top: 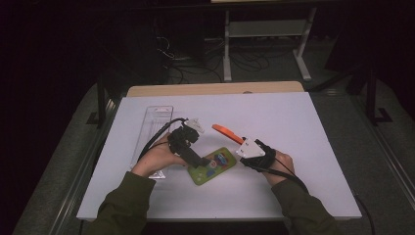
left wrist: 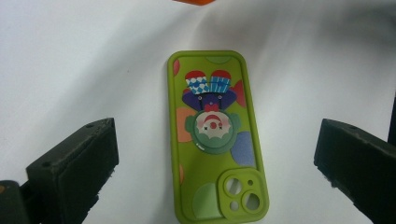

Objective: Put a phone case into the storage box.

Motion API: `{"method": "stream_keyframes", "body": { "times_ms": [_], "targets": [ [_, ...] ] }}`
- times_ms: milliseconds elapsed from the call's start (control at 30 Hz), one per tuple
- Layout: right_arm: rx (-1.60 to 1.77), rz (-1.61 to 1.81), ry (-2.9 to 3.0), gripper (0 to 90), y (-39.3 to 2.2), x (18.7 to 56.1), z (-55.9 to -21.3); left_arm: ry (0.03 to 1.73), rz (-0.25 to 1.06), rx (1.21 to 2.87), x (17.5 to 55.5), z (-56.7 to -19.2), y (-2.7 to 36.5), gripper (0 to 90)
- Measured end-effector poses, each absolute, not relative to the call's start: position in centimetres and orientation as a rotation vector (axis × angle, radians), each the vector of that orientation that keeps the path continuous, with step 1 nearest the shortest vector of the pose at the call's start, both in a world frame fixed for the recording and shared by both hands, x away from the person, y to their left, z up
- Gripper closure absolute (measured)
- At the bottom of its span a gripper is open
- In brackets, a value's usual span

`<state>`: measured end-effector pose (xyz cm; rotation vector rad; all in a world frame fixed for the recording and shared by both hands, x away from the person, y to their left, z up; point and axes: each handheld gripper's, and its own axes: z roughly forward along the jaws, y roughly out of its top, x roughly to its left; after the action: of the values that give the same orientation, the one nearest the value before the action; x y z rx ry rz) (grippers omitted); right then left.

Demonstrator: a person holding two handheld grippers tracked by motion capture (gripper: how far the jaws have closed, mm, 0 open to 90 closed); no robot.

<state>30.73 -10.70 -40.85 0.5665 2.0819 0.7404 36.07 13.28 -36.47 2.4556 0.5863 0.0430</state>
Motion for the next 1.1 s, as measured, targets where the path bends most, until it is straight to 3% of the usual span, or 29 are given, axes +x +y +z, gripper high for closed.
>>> {"method": "stream_keyframes", "body": {
  "times_ms": [1100],
  "targets": [
    [1.219,1.273,2.119,82.4,-13.8,32.9,-40.3,0.619,0.077,2.398,36.4,-36.1,13.7,0.0]
  ]
}}
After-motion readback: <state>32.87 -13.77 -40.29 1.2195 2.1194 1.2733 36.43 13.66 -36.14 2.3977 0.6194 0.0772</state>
